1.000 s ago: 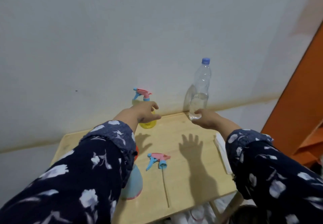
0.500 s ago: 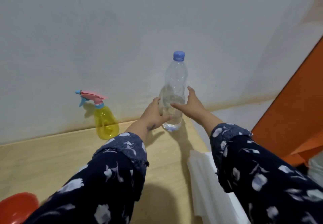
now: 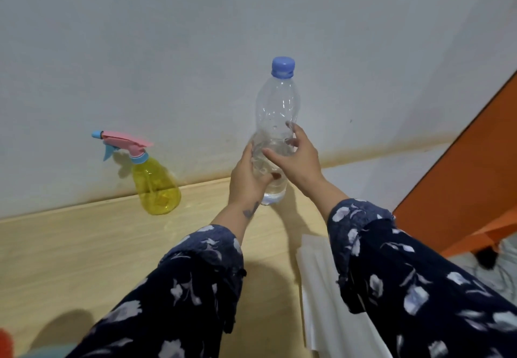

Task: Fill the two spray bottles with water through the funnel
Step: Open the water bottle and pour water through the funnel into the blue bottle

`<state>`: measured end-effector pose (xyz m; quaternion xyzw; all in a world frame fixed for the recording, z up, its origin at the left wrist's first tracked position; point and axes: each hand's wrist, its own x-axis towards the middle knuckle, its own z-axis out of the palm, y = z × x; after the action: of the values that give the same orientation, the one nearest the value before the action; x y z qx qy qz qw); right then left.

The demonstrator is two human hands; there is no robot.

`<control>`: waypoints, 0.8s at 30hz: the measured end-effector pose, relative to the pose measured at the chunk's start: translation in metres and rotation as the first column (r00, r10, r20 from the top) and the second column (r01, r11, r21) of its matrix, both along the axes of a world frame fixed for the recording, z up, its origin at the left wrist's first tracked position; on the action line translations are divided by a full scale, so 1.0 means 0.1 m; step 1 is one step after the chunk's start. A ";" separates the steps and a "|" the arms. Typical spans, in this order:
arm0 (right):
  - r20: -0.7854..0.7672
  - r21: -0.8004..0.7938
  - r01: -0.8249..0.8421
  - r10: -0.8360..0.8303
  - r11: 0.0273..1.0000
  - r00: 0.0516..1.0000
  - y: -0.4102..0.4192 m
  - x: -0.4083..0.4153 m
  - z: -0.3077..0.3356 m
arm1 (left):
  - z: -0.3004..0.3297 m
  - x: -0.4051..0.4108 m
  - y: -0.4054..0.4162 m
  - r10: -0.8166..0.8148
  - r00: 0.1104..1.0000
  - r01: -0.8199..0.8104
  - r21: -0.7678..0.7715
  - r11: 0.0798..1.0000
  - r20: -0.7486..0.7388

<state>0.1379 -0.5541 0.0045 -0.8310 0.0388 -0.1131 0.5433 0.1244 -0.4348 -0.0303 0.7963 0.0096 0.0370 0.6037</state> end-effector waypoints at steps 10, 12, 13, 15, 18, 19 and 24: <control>0.037 -0.020 -0.011 0.012 1.000 0.999 0.34 -0.92 0.20 | 0.16 -0.90 0.36 0.018 0.999 -0.019 0.040 0.999 0.029; 0.044 -0.022 -0.006 0.007 1.000 0.999 0.43 -1.21 0.22 | 0.16 -1.17 0.45 0.007 1.000 -0.009 0.045 0.999 0.030; 0.046 -0.022 -0.001 0.002 1.000 0.999 0.47 -1.35 0.22 | 0.16 -1.30 0.50 0.002 1.000 -0.003 0.045 0.999 0.029; 0.042 -0.020 0.005 -0.004 1.000 0.999 0.56 -1.64 0.21 | 0.15 -1.58 0.58 -0.004 1.000 0.003 0.044 0.999 0.024; 0.025 -0.002 0.007 -0.007 1.000 1.000 0.66 -2.05 0.17 | 0.11 -1.98 0.69 -0.007 1.000 0.007 0.040 0.999 0.017; 0.019 -0.001 0.007 -0.007 1.000 1.000 0.69 -2.16 0.16 | 0.10 -2.09 0.72 -0.007 1.000 0.006 0.044 0.999 0.016; -0.015 0.018 0.010 -0.010 1.000 1.000 0.83 -2.62 0.08 | 0.04 -2.54 0.86 -0.013 1.000 0.013 0.031 0.999 0.011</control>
<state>-0.1241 -0.4713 0.0127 -0.8267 0.0479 -0.1093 0.5498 -0.1291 -0.3487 -0.0266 0.8054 0.0003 0.0378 0.5915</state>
